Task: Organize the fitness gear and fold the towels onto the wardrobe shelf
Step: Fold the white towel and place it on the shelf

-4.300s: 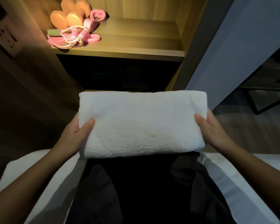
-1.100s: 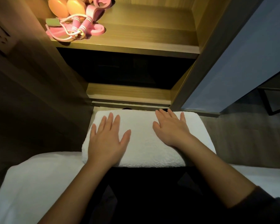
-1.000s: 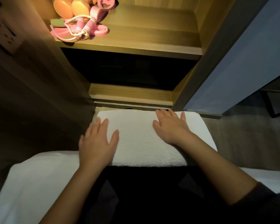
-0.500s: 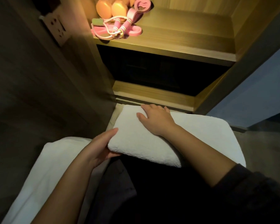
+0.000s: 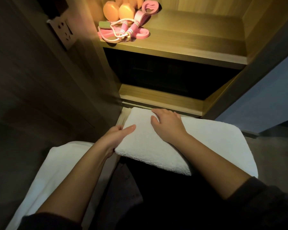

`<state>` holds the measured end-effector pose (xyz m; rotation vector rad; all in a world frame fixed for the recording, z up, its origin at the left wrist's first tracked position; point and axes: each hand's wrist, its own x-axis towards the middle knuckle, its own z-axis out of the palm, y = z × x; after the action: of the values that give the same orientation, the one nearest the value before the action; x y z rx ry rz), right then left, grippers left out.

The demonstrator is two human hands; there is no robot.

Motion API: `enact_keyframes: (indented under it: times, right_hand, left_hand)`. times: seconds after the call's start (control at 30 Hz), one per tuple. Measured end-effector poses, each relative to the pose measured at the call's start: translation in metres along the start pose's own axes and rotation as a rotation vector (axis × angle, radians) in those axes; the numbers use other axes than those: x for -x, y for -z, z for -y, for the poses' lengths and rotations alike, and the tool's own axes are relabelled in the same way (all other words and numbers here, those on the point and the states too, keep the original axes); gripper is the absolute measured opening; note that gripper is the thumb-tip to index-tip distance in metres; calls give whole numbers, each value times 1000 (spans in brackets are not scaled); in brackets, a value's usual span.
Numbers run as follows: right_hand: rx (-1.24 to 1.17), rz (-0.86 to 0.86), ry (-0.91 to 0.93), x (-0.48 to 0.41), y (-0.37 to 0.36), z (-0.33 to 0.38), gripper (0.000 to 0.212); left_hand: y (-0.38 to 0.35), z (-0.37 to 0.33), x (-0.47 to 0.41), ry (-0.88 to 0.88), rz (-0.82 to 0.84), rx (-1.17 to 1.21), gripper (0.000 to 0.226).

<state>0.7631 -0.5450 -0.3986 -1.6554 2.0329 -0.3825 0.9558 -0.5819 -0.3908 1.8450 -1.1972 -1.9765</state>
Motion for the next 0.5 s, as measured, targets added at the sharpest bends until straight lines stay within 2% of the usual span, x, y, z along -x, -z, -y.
enact_keyframes:
  times: [0.07,0.17,0.23,0.3,0.4,0.5]
  right_hand:
    - [11,2,9,0,0,0,46]
    - [41,16,23,0,-1,0,46]
    - [45,27,22,-1,-1,0,47]
    - [44,31,17,-1,0,-1,48]
    - [29,11,17,3,0,-2,48]
    - [53,16,49,4,-1,-2,48]
  left_hand:
    - [1,5,-2,0,-21,3,50]
    - [6,5,-6,99,124,56,51]
    - [4,-6,-13,143,172,97,41]
    - [-1,-18,-20,161,137,107,38]
    - [-5,-20,-29,44,-58,9,38]
    - [-6,-17,-29,82,-64,-95,48]
